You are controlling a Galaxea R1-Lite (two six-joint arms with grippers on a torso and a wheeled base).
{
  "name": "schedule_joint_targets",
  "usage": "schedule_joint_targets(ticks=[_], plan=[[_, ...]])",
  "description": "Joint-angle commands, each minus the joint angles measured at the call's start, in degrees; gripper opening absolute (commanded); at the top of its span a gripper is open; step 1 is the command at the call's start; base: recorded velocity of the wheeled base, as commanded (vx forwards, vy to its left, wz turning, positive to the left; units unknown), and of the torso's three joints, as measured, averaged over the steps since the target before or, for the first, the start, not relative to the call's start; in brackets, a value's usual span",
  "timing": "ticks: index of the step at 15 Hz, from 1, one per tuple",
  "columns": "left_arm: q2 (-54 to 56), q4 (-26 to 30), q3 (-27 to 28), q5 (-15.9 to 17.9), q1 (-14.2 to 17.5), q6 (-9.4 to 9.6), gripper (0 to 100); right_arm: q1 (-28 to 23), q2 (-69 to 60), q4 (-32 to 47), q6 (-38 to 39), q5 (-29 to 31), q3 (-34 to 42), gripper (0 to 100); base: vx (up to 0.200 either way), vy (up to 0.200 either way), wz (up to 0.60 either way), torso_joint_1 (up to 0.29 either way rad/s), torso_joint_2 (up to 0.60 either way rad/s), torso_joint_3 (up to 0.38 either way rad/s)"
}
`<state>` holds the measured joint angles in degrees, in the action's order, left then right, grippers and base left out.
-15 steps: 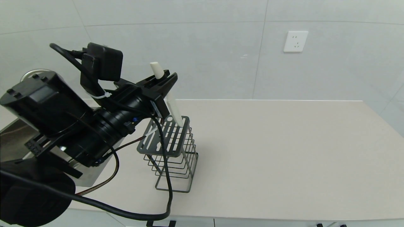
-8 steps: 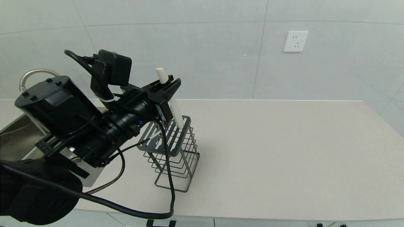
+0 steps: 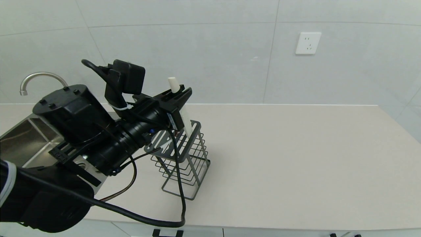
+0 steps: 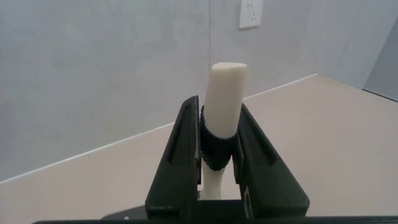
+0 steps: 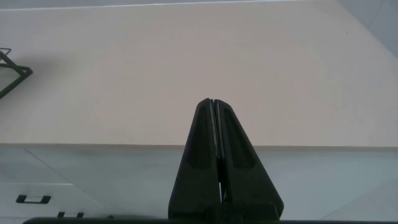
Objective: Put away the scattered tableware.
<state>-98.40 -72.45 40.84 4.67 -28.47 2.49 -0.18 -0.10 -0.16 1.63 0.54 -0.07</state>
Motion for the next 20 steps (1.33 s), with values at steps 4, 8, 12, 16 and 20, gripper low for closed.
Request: schedule_joint_targets(ticks=[4,8,12,16,20], plan=[[-1.70,-0.15,0.12,-0.01,0.16,-0.11,0,0.01,0.10,-0.02,0.04,0.08,-0.01,0,0.000,0.000,0.00,0.000,0.00,0.000],[-3.11,-1.91,0.03,0.08,0.16,-1.34,0,0.01,0.10,-0.02,0.04,-0.01,-0.01,0,0.000,0.000,0.00,0.000,0.00,0.000],[-4.17,-2.96,-0.76,0.25,0.25,-1.70,0,0.01,0.10,-0.02,0.04,0.08,-0.01,0,0.000,0.000,0.00,0.000,0.00,0.000],[-4.61,-3.05,-1.64,0.25,0.25,-1.70,0,0.01,0.10,-0.02,-0.05,-0.01,0.07,0,0.000,0.000,0.00,0.000,0.00,0.000],[-5.13,-3.14,-2.69,0.34,0.25,-1.70,0,0.01,0.10,-0.02,0.04,-0.01,-0.01,0,0.000,0.000,0.00,0.000,0.00,0.000]])
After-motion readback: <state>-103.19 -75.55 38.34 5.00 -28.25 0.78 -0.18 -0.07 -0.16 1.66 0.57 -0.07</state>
